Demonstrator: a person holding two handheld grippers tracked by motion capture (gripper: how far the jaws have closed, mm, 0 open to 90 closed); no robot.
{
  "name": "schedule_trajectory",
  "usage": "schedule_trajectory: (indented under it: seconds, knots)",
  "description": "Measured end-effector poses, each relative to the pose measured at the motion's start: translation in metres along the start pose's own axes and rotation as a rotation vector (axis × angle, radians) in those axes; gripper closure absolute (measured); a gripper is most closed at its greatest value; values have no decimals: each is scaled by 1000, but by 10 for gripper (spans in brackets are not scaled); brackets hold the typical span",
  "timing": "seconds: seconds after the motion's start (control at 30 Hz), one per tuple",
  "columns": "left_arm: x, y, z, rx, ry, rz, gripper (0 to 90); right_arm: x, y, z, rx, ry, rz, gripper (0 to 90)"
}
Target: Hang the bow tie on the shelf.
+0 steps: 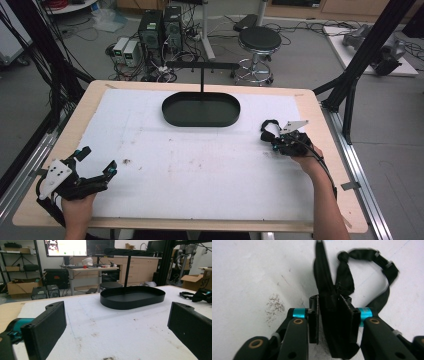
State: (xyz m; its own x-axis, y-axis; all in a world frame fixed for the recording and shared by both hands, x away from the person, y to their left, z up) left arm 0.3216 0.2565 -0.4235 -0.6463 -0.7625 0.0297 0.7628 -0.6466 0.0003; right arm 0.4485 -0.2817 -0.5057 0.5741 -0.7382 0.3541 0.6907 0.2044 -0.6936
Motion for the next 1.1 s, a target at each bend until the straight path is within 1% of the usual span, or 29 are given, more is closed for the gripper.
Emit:
schedule_trajectory:
  seconds: [0.03,0.07,0.1,0.17,0.2,0.23,0.3,0.4,0.5,0.53,0.57,0.6,0.63,0.67,0.7,0.87,0.9,0.93,1.0,1.03,1.07,1.1]
  knots:
    - [0,0,0,4,-1,1,25,0,-3,3,14,11,1,728]
    - [-1,-1,0,4,-1,2,25,0,-3,3,14,11,1,728]
    - [-1,-1,0,4,-3,2,24,0,-6,7,43,22,-1,733]
    - [-1,-1,0,5,-3,1,24,1,-11,13,72,25,-9,734]
    - [-1,-1,0,5,-3,1,25,1,-11,13,72,25,-9,734]
    - [-1,-1,1,7,-4,2,24,1,-16,19,107,33,-16,734]
    - [-1,-1,1,6,-4,0,24,0,-21,25,139,34,-21,733]
    - [-1,-1,1,11,-6,2,24,-1,-32,37,204,49,-19,733]
    - [-1,-1,1,12,-7,1,24,-1,-44,51,259,72,-2,733]
    - [-1,-1,1,11,-7,0,24,0,-49,58,291,77,-6,733]
    - [-1,-2,1,11,-7,1,24,0,-53,64,319,88,9,733]
    - [-1,-2,1,11,-7,1,24,0,-53,64,319,88,9,733]
    - [-1,-2,2,13,-9,0,24,0,-62,75,359,102,21,733]
    - [-1,-2,2,13,-9,0,25,-1,-67,81,376,111,31,733]
    - [-1,-2,2,13,-9,0,24,-1,-67,81,376,111,31,733]
    - [0,-1,2,15,-9,-3,25,-3,-84,110,464,124,57,733]
    - [0,-1,2,16,-9,-2,24,-4,-87,116,484,124,60,733]
    - [0,-1,3,20,-10,-3,25,-6,-90,129,513,123,74,733]
    - [0,-1,3,23,-10,-4,24,-7,-94,143,543,121,82,733]
    - [0,-2,4,23,-10,-4,24,-8,-96,149,557,126,91,733]
    - [0,-2,4,25,-10,-4,24,-8,-96,149,557,126,91,733]
    - [0,-2,4,24,-9,-5,24,-9,-99,162,597,138,106,733]
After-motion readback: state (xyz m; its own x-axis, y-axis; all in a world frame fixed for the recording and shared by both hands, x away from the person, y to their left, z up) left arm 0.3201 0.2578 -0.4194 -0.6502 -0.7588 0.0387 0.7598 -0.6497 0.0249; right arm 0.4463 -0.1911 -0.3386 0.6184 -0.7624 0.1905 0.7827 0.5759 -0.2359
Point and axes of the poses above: each handheld gripper's, and its own axes: y roughly forward along the jaws, z roughly out of its top, x roughly to its right, the point moved 10 cm from there along y, roughly forward along the jaws, and after that the axes turned 14 degrees about -z, right-handed, at the moved point
